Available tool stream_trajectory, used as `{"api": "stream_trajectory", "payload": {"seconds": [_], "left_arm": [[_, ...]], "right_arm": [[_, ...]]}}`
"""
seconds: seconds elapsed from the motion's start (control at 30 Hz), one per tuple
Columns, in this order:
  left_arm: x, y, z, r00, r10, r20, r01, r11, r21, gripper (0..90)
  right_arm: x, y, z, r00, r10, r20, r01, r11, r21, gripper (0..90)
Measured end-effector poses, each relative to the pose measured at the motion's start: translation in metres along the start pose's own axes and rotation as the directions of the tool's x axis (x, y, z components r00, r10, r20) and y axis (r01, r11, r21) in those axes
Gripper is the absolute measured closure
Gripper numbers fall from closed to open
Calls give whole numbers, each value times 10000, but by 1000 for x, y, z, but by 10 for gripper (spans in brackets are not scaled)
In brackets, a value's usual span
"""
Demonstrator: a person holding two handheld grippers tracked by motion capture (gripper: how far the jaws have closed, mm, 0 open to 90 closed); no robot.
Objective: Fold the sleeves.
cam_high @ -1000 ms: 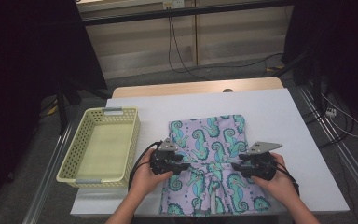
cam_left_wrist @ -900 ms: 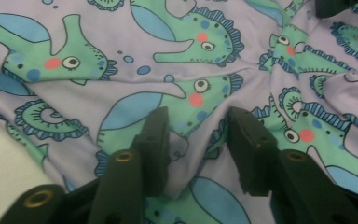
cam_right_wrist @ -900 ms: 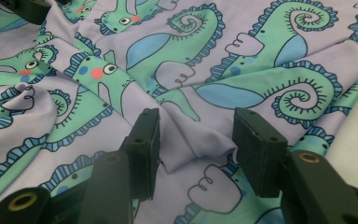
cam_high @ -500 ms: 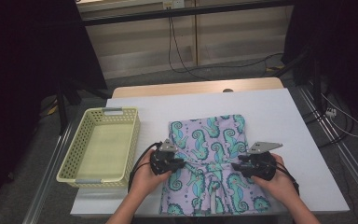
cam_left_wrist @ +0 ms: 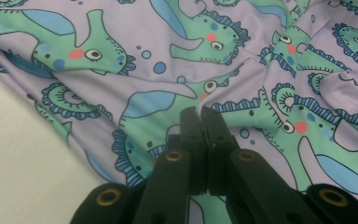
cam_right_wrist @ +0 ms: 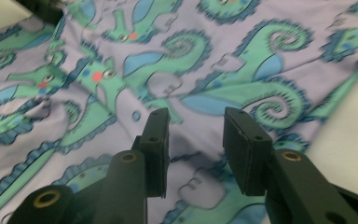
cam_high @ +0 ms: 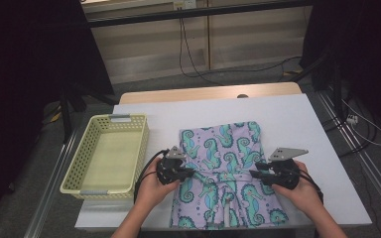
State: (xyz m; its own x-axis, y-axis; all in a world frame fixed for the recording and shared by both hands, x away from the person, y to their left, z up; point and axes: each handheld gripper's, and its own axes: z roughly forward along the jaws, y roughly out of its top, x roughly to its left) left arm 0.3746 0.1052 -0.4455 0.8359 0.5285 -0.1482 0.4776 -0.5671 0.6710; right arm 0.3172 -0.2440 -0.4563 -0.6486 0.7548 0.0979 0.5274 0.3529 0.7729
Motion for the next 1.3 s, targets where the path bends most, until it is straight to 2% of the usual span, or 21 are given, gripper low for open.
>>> {"api": "stream_trajectory", "payload": {"seconds": [0.1, 0.23, 0.37, 0.47, 0.67, 0.77, 0.93, 1.07, 1.27, 1.3], "left_arm": [[2, -1, -1, 9999, -113, -20, 113, 9999, -25, 889], [4, -1, -2, 9999, -127, 14, 127, 9999, 4, 888], [2, -2, -1, 9998, -185, -54, 184, 9998, -56, 884], [1, -1, -3, 9999, -77, -67, 77, 10000, -53, 884], [3, -2, -3, 9998, -180, 3, 180, 9998, -61, 884], [0, 0, -7, 9999, -104, -82, 103, 9999, -102, 885], [-4, -1, -15, 10000, -43, 85, 45, 9999, -156, 886], [-5, -3, -17, 9999, 48, 125, -48, 10000, -74, 889], [-9, -5, -19, 9996, 166, 211, -167, 9998, 53, 892], [-10, -6, -19, 9993, 161, 324, -162, 9999, 30, 892]], "right_arm": [[4, -1, 7, 9992, -279, -298, 288, 9991, 307, 620], [6, -1, 13, 9984, -506, -271, 521, 9970, 568, 659], [4, 2, 15, 9989, -347, -314, 367, 9971, 660, 766], [3, 3, 17, 9986, -415, -333, 435, 9972, 615, 832], [5, 6, 17, 9982, -527, -284, 544, 9967, 605, 861], [4, 7, 13, 9983, -427, -396, 445, 9980, 457, 862], [8, 6, 0, 9971, -450, -621, 457, 9989, 100, 862], [9, 7, -6, 9960, -284, -847, 281, 9996, -48, 863], [17, 10, -14, 9934, -550, -1002, 545, 9985, -85, 864], [17, 10, -15, 9932, -578, -1006, 576, 9983, -49, 865]]}}
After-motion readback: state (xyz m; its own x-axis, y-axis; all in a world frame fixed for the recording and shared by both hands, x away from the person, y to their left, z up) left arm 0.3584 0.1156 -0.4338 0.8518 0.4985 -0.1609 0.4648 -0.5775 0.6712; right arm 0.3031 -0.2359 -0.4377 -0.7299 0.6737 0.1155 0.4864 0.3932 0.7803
